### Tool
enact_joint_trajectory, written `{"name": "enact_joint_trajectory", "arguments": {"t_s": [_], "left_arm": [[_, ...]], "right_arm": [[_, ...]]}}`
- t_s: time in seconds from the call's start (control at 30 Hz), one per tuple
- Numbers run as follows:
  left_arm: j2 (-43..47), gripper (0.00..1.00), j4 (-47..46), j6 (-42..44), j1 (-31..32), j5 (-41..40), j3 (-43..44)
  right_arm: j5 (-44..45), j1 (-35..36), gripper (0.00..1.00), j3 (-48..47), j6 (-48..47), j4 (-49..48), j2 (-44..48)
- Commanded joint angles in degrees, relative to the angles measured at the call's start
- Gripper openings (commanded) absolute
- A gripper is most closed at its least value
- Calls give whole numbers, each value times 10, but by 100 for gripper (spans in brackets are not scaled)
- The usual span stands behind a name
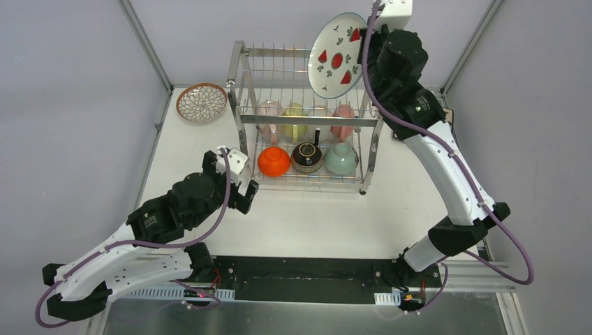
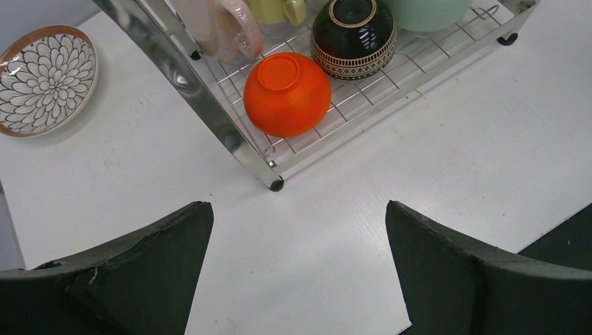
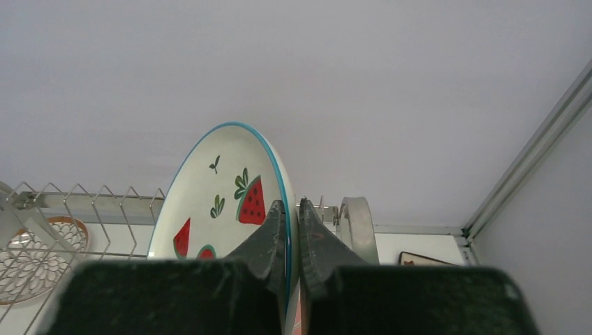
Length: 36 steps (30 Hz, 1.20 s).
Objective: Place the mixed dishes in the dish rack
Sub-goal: Pick up the plate from the dish rack.
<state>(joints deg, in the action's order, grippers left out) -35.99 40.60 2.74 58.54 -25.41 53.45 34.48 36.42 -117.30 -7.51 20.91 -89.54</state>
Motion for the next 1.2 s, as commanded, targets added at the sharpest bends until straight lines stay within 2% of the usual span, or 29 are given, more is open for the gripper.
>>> {"name": "enact_joint_trajectory", "arguments": {"t_s": [0.0, 0.2, 0.77, 1.17], "left_arm": [[2, 99, -21, 11, 2, 1, 0], [11, 99, -21, 10, 2, 0, -5], [13, 99, -19, 10, 2, 3, -4], [15, 99, -18, 9, 2, 8, -4]], "right_arm": [[59, 13, 0, -9, -97, -150, 23], [66, 18, 0, -17, -130, -174, 19], [97, 52, 0, -67, -328, -266, -20], [116, 65, 0, -84, -390, -275, -35]]}}
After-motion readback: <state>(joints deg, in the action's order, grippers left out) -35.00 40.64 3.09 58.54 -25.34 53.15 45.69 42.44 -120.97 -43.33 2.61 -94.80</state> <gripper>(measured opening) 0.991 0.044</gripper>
